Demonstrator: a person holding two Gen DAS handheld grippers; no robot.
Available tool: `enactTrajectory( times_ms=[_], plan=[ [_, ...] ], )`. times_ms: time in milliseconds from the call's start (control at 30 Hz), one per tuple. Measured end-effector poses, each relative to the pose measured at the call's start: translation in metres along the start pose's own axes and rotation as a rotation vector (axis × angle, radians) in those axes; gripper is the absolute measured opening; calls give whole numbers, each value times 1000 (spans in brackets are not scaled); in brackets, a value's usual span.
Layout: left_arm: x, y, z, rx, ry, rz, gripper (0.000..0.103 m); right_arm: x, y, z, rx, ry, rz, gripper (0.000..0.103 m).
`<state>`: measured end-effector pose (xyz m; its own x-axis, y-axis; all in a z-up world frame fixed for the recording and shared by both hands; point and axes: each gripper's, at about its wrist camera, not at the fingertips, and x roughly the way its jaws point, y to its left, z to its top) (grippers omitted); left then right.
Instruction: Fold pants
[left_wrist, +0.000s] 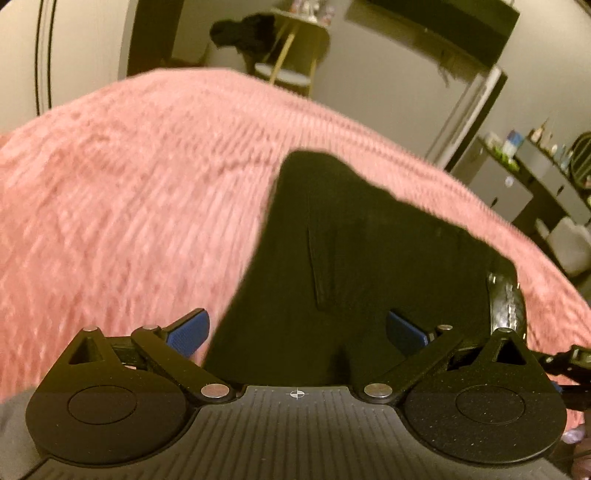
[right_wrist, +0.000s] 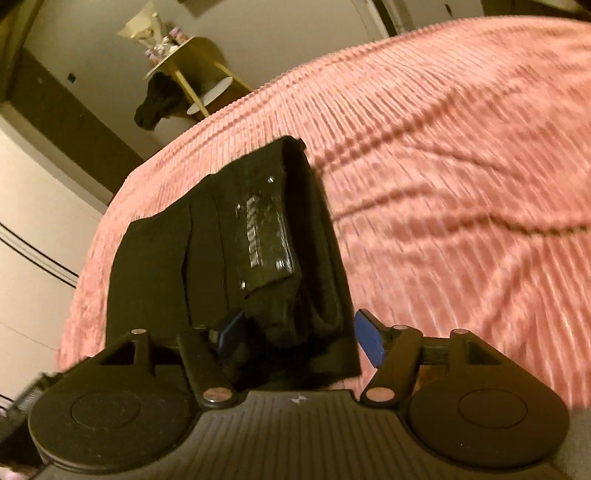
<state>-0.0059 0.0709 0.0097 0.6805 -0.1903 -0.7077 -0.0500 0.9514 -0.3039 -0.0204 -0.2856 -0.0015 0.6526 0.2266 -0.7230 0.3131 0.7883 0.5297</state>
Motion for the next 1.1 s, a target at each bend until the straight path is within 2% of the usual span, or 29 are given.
enactTrajectory(
  times_ms=[133, 200, 333, 400, 467, 633, 700, 800, 867, 933, 1033, 1100],
  plan=[
    [21, 11, 14, 2, 32, -37, 103, 17, 4, 18, -43, -19, -4, 68],
    [40, 24, 21, -56, 75, -58, 103, 29, -3, 28, -28, 9, 12, 70],
    [76, 44, 29, -183, 166, -134, 103, 52, -26, 40, 80, 93, 130, 74],
    [93, 50, 33, -218, 202, -206, 103, 62, -37, 42, 138, 139, 198, 77],
    [107, 53, 37, -240, 234, -239, 103, 72, -46, 46, 181, 171, 253, 80],
    [127, 42, 53, -181, 241, -260, 103, 89, -52, 58, 194, 168, 349, 82],
    [136, 35, 55, -140, 243, -252, 103, 95, -53, 60, 195, 156, 366, 75],
    [147, 24, 58, -21, 234, -248, 103, 102, -51, 60, 163, 141, 392, 61],
    [149, 19, 60, 29, 220, -251, 103, 105, -53, 64, 157, 143, 412, 56],
    [150, 14, 60, 46, 209, -256, 103, 110, -52, 63, 149, 145, 423, 58],
    [153, 11, 58, 84, 193, -256, 103, 115, -43, 64, 109, 147, 424, 68],
    [153, 11, 59, 65, 181, -252, 102, 118, -35, 65, 80, 142, 406, 68]
  ],
)
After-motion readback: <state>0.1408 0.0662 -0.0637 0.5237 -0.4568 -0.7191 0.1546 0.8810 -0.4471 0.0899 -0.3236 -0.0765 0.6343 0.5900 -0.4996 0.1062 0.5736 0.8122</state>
